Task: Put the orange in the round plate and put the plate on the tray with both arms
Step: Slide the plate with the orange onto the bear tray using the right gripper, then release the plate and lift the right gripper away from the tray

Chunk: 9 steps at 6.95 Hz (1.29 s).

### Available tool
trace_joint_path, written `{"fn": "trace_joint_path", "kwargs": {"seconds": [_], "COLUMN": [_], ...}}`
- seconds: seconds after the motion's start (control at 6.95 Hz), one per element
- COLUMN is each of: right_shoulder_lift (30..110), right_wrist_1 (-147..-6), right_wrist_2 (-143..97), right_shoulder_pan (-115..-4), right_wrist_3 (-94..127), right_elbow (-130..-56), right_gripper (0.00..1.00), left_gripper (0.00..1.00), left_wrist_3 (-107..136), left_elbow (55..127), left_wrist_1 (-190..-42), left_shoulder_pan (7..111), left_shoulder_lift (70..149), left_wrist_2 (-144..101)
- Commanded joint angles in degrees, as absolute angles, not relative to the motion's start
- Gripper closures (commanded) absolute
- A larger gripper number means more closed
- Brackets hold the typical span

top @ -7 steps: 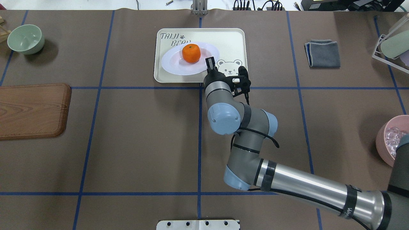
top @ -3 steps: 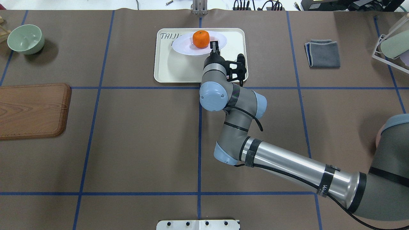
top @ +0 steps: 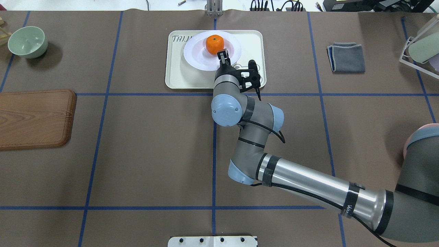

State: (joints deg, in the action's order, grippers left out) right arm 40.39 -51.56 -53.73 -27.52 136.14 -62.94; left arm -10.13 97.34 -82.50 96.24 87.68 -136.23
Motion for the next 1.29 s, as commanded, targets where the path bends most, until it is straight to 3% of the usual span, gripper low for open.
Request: {"fn": "trace_joint_path", "kwargs": {"seconds": [0.0, 0.29, 0.72, 1.15], "right_shoulder_lift": [46.3, 48.9, 54.6, 66.5], "right_wrist_1": [-51.6, -58.7, -84.7, -89.5], "right_wrist_2": [-65.5, -80.1, -100.4, -121.6], "right_shoulder_pan": [-28.0, -33.5, -45.9, -66.1], "right_wrist_3": [111.8, 94.4, 68.3, 32.9], "right_elbow": [-73.5, -77.6, -97.1, -101.2], "right_gripper": [0.0, 0.0, 0.0, 0.0], "left_gripper": [0.01, 0.01, 0.01, 0.01], "left_wrist_3": [-10.3, -10.0, -0.3, -0.8], "left_elbow": [97.3, 97.3, 104.0, 105.6], "left_wrist_1": [-82.5, -82.4, -82.5, -83.7], "left_shoulder_pan": [96.2, 96.3, 96.3, 96.2], "left_shoulder_lift": [87.2, 86.9, 83.3, 82.4], "left_wrist_2": [-136.2, -136.2, -136.1, -135.5]}}
